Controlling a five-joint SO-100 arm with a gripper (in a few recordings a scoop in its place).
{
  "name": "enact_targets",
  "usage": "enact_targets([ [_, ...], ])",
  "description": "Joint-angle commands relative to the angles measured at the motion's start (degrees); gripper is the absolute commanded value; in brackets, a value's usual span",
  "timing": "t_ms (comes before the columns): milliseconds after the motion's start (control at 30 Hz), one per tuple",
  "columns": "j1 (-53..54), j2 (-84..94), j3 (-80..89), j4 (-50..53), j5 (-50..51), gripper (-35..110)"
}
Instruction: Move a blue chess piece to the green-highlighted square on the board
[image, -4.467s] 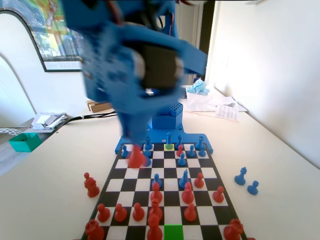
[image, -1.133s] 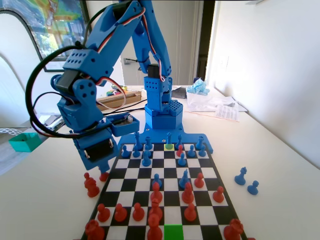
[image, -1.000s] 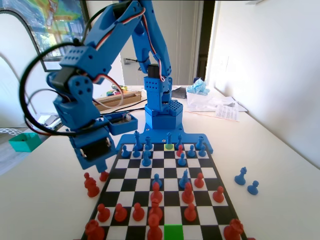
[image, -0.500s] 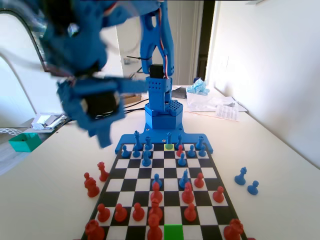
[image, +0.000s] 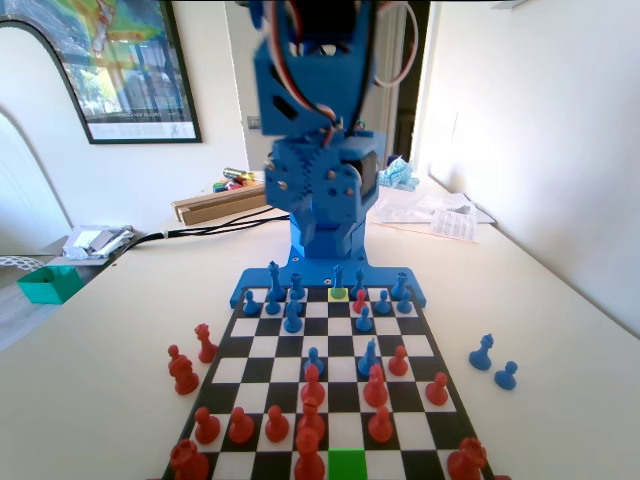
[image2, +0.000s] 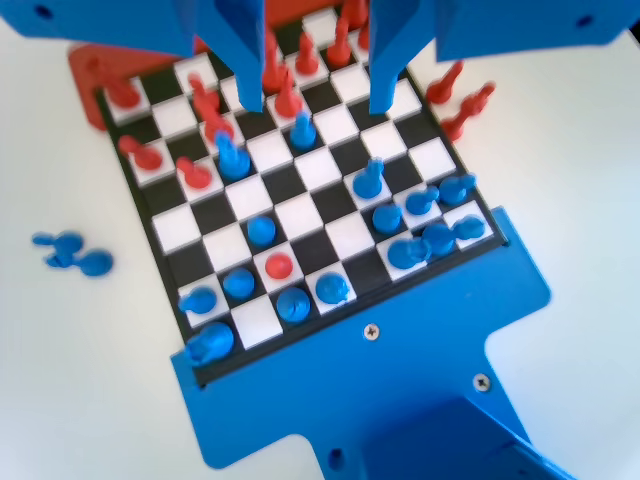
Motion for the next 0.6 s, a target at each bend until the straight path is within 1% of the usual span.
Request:
enact_targets([
  [0, -1.23, 4.57, 5.98, -2.9, -1.23, 14],
  [300, -3.25, 2.9, 18.37, -12.74, -1.85, 14],
  [567, -4.48, 1.76, 20.13, -14.24, 0.79, 13],
])
